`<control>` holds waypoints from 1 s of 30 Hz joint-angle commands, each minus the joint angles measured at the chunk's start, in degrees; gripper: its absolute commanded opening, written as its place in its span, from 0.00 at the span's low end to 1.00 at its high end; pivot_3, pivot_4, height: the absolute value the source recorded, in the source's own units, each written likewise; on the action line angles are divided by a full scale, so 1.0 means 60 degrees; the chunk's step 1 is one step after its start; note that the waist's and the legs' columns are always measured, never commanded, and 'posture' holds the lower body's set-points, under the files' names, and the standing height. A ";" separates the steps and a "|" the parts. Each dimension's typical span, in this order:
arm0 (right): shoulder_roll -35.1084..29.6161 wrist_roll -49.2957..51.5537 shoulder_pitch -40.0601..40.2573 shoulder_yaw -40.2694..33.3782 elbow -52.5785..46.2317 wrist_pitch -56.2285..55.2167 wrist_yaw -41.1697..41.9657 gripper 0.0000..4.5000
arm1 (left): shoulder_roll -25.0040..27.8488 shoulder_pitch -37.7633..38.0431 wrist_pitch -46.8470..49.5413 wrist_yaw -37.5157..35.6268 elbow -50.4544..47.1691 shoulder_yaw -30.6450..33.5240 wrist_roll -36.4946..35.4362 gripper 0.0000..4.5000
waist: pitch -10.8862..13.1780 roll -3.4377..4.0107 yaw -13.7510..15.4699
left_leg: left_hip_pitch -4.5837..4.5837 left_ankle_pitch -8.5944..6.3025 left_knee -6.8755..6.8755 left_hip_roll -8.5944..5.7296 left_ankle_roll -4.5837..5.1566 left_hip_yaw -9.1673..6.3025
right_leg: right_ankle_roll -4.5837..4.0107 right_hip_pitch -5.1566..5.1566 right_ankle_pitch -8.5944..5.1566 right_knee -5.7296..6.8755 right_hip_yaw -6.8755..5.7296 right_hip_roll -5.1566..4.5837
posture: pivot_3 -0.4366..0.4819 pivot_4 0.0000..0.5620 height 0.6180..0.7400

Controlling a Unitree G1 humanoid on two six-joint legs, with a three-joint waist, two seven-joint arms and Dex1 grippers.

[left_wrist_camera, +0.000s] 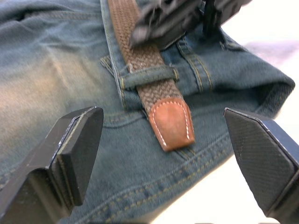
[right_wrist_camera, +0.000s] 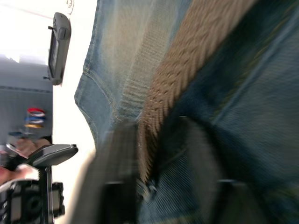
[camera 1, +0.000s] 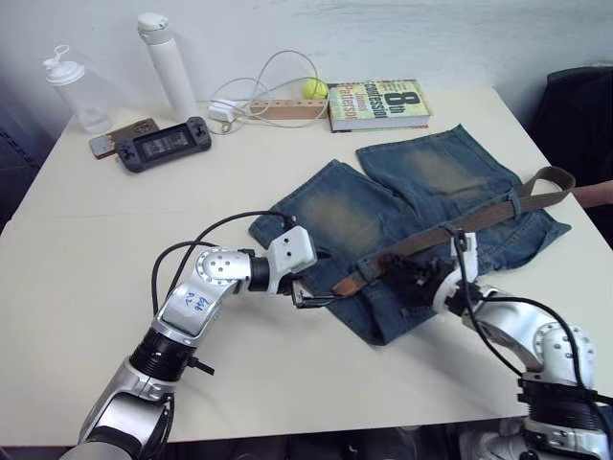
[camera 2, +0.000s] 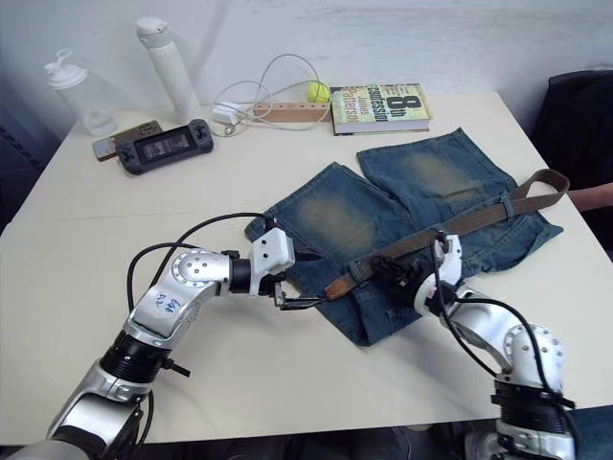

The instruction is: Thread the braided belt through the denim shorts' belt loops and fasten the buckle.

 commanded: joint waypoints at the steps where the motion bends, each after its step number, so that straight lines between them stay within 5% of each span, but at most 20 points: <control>1: -0.0970 0.0531 0.0042 -0.0292 -0.0787 0.0506 0.0614 0.81 | 0.0022 -0.0189 -0.0513 -0.0197 0.0010 -0.0067 0.0177 1.00 | 0.0000 0.0000 -0.0004 | 0.0001 0.0000 0.0000 0.0002 0.0000 -0.0002 | 0.0000 0.0001 0.0000 -0.0001 -0.0001 0.0001 | 0.48 0.27 1.00; 3: -0.1881 0.0252 0.0030 -0.0323 -0.1141 0.0951 0.1345 0.98 | -0.0033 -0.0224 -0.0696 -0.0266 0.0075 -0.0082 0.0222 1.00 | 0.0003 0.0007 0.0000 | -0.0001 0.0000 0.0000 0.0003 0.0000 0.0001 | 0.0000 -0.0001 0.0000 -0.0004 0.0000 0.0001 | 0.48 0.27 1.00; 6: -0.3449 -0.2017 0.0137 -0.0043 -0.2066 0.0974 0.3399 0.98 | -0.0051 -0.0238 -0.1158 -0.0355 0.0143 -0.0214 0.0438 1.00 | 0.0006 0.0011 0.0010 | -0.0003 0.0000 0.0002 0.0007 0.0000 0.0001 | 0.0000 0.0002 0.0000 -0.0007 -0.0002 0.0002 | 0.48 0.27 1.00; 10: -0.6120 -0.7546 0.0451 0.1527 -0.2713 -0.2014 0.7274 0.98 | -0.0276 -0.0482 -0.2212 -0.0042 0.0562 -0.0603 0.1285 1.00 | 0.0008 0.0010 0.0040 | -0.0009 -0.0003 0.0006 -0.0003 0.0006 0.0013 | 0.0010 -0.0003 0.0004 -0.0013 -0.0002 0.0000 | 0.48 0.27 1.00; 13: -0.6633 -0.9408 0.0312 0.2127 -0.2105 -0.3156 0.8544 0.98 | -0.0473 -0.0567 -0.2477 0.0113 0.0717 -0.0615 0.1508 1.00 | 0.0012 0.0004 0.0029 | -0.0008 -0.0003 0.0009 -0.0003 0.0006 0.0016 | 0.0016 -0.0001 0.0006 -0.0017 -0.0003 0.0002 | 0.48 0.27 1.00; 19: -0.6434 -1.0176 -0.0209 0.2114 -0.1001 -0.2994 0.9729 0.50 | -0.0620 -0.0443 -0.2437 0.0144 0.0427 -0.0618 0.1604 1.00 | 0.0014 0.0002 0.0029 | -0.0009 -0.0003 0.0008 0.0002 0.0005 0.0023 | 0.0015 -0.0006 0.0007 -0.0014 0.0006 0.0002 | 0.48 0.27 1.00; 21: -0.6287 -1.0334 -0.0257 0.2065 -0.0909 -0.2823 0.9779 0.44 | -0.0666 -0.0398 -0.2387 0.0229 0.0367 -0.0621 0.1657 1.00 | 0.0014 0.0002 0.0042 | -0.0008 -0.0003 0.0008 0.0003 0.0005 0.0019 | 0.0015 -0.0005 0.0007 -0.0015 0.0003 0.0003 | 0.48 0.27 1.00; 22: -0.6171 -1.0390 -0.0296 0.2043 -0.0865 -0.2690 0.9708 0.28 | -0.0700 -0.0366 -0.2376 0.0287 0.0361 -0.0658 0.1714 1.00 | 0.0014 0.0001 0.0048 | -0.0009 -0.0003 0.0008 0.0002 0.0005 0.0020 | 0.0015 -0.0005 0.0007 -0.0015 0.0004 0.0002 | 0.48 0.27 1.00; 25: -0.5799 -1.0543 -0.0403 0.1992 -0.0803 -0.2150 0.9497 0.03 | -0.0760 -0.0272 -0.2440 0.0337 0.0386 -0.0865 0.1953 1.00 | 0.0014 0.0002 0.0076 | -0.0009 -0.0003 0.0010 0.0001 0.0005 0.0019 | 0.0015 -0.0003 0.0007 -0.0015 0.0004 0.0001 | 0.48 0.27 1.00; 30: -0.5075 -1.0884 -0.0418 0.2066 -0.0767 -0.1219 0.8972 0.00 | -0.0712 -0.0315 -0.2566 0.0562 0.0504 -0.1105 0.2605 1.00 | 0.0014 0.0002 0.0188 | -0.0008 -0.0003 0.0010 0.0001 0.0005 0.0020 | 0.0015 -0.0006 0.0007 -0.0012 0.0006 0.0002 | 0.48 0.27 1.00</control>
